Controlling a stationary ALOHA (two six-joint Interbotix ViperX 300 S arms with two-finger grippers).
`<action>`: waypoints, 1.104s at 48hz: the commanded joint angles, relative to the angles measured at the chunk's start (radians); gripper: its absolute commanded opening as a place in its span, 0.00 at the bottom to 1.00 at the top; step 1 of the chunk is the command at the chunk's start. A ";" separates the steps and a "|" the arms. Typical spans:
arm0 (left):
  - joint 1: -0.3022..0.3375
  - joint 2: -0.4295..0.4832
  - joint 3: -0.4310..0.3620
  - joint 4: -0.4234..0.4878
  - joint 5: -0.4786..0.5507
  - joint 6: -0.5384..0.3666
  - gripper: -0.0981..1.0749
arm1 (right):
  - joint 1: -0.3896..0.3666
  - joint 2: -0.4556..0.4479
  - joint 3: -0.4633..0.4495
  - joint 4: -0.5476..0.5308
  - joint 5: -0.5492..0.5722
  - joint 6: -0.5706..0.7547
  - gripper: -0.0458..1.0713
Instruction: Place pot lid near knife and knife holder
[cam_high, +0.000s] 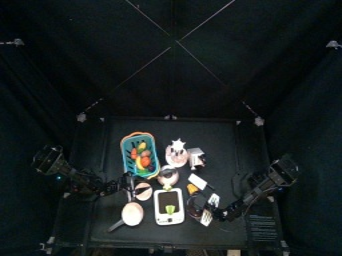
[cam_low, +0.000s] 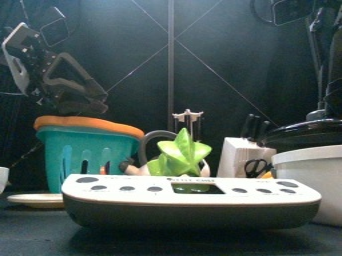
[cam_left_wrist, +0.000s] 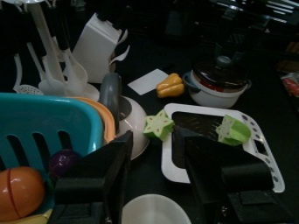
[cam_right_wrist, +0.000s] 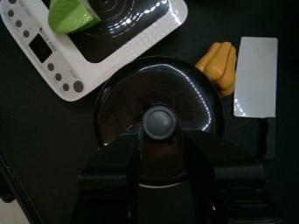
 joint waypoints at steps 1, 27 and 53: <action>0.003 0.000 -0.009 0.003 -0.002 0.002 0.77 | 0.002 -0.031 -0.017 0.000 0.008 0.000 0.55; 0.009 0.000 -0.009 0.002 -0.002 0.003 0.77 | -0.011 -0.189 0.025 -0.006 0.293 0.005 0.55; 0.009 0.000 -0.003 0.003 -0.002 0.003 0.77 | -0.356 -0.258 0.275 0.005 0.115 0.011 0.55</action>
